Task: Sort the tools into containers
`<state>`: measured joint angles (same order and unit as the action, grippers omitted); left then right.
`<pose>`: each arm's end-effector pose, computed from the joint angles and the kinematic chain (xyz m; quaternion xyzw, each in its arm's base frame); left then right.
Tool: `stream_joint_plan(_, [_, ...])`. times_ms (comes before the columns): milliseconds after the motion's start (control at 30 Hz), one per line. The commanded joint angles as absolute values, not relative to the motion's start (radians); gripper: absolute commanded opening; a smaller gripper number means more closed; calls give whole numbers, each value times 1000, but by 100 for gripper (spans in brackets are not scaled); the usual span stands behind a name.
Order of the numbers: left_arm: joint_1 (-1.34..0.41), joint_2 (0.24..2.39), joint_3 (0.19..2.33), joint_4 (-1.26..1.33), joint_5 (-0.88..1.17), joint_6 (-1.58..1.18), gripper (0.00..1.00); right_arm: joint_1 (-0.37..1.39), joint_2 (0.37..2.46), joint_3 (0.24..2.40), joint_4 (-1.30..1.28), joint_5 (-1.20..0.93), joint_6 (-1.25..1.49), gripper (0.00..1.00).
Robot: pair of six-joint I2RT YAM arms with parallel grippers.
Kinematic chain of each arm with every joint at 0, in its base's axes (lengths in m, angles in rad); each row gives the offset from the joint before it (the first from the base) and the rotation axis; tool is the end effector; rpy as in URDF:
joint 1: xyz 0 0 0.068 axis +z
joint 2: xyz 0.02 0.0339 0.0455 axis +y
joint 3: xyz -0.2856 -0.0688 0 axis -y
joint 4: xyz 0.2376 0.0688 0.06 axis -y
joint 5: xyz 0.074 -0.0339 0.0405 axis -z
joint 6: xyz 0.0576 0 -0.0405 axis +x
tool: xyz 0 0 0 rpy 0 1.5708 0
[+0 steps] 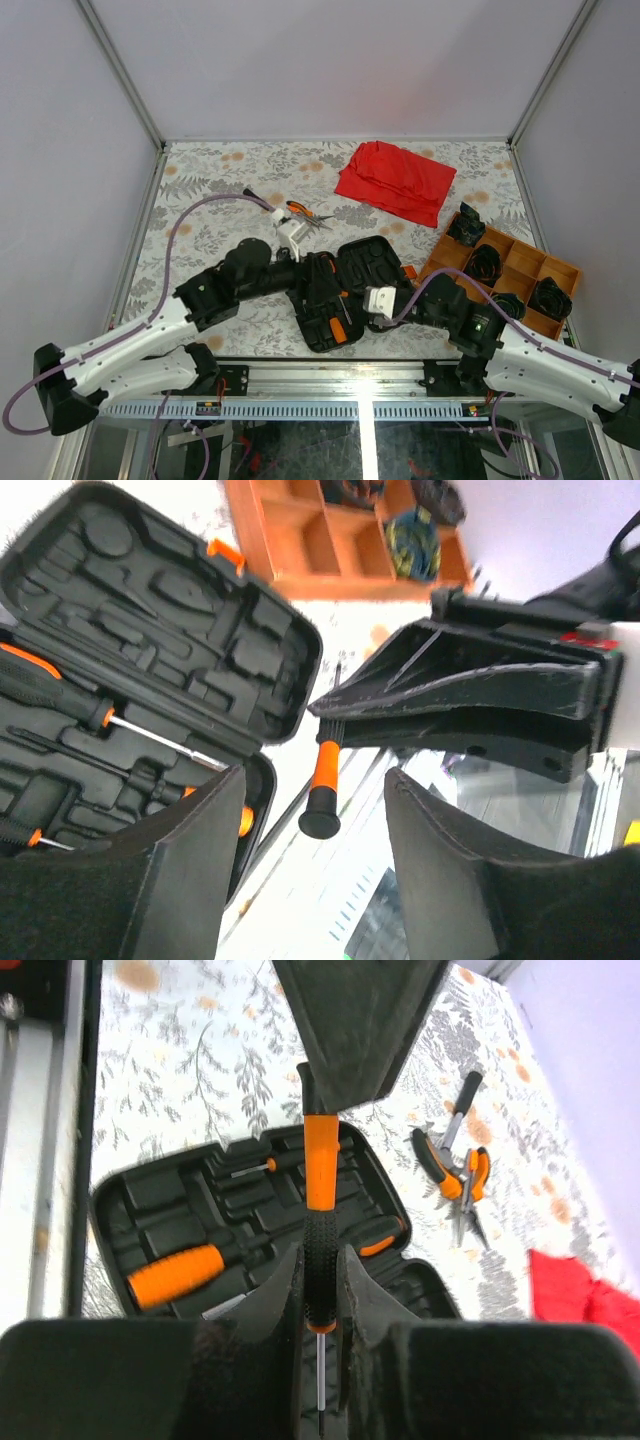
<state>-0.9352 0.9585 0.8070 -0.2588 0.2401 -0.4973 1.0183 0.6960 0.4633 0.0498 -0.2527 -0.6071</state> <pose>0.1190 -0.1843 0.3188 0.2444 0.7962 -0.4329 0.3448 0.0788 0.1552 0.2766 -0.6092 0.4658 0.2244 0.6013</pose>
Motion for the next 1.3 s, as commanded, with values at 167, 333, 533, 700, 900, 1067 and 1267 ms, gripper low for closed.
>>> stream_joint_plan(167, [-939, 815, 659, -1, -27, -735, 61, 1017, 737, 426, 437, -48, 160, 0])
stream_joint_plan(333, [-940, 829, 659, -14, -60, -762, 60, 1017, 788, 433, 534, -88, 294, 0])
stream_joint_plan(533, [-940, 839, 656, 23, -71, -788, 51, 1017, 824, 451, 526, -137, 316, 0])
stream_joint_plan(700, [-938, 845, 644, 81, -64, -806, 39, 1017, 827, 448, 528, -141, 337, 1])
stream_joint_plan(900, [-940, 890, 652, 101, -20, -812, 11, 1017, 824, 443, 552, -133, 371, 9])
stream_joint_plan(1067, [-939, 881, 645, 105, -23, -816, 0, 1017, 806, 454, 503, -108, 358, 37])
stream_joint_plan(1267, [-940, 862, 643, 77, -35, -807, 0, 1016, 763, 466, 400, -39, 328, 56])
